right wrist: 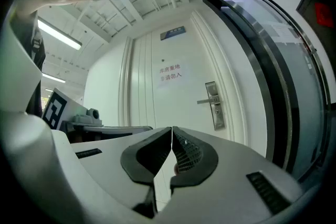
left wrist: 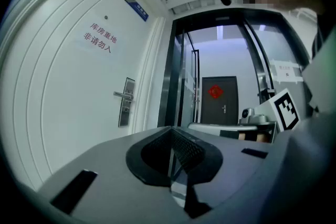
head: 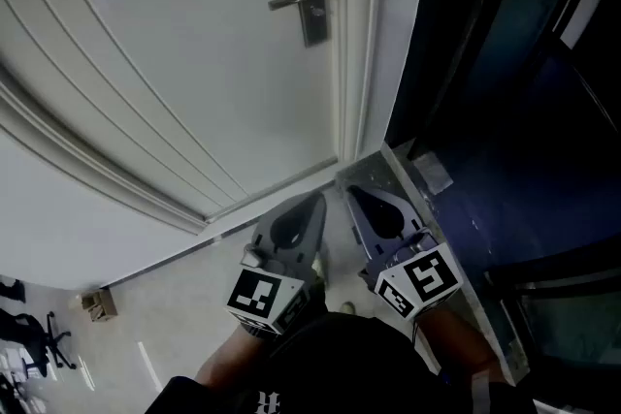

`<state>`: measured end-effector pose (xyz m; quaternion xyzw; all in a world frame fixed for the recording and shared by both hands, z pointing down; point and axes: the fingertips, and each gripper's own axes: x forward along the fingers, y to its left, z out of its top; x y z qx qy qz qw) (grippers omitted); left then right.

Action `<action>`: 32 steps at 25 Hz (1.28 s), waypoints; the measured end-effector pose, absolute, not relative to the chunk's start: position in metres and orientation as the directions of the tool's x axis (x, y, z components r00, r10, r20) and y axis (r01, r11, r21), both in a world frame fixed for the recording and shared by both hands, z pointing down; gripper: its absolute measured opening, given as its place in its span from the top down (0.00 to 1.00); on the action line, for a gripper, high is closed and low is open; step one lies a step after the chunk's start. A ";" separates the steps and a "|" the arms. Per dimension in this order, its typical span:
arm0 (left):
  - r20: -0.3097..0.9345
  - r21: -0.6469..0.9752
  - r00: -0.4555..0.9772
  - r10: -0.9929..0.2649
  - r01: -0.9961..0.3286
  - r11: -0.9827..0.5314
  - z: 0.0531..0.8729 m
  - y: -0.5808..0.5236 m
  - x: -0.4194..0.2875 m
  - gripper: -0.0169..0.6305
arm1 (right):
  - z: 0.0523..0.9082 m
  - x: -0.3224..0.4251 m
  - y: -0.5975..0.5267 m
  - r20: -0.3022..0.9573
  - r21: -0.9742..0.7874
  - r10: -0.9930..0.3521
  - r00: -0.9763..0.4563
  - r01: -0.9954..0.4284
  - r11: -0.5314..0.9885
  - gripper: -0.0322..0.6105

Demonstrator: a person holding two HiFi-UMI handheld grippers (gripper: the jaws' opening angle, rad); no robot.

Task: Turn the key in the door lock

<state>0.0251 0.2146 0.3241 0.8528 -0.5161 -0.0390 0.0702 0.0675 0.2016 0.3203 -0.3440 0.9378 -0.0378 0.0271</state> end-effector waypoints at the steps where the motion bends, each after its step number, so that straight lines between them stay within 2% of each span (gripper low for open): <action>1: 0.003 0.154 0.466 -0.885 -0.874 -0.460 0.324 0.205 0.022 0.96 | 0.321 0.065 0.193 -0.024 -0.086 -0.650 -0.760 -0.646 0.758 0.93; 24: -0.012 0.126 0.547 -0.837 -0.830 -0.544 0.319 -0.020 -0.051 0.96 | 0.318 -0.013 -0.037 0.018 -0.004 -0.730 -0.683 -0.730 0.683 0.93; 32: -0.006 0.127 0.537 -0.844 -0.836 -0.533 0.322 -0.060 -0.054 0.96 | 0.314 -0.017 -0.097 0.041 0.210 -0.747 -0.663 -0.726 0.655 0.92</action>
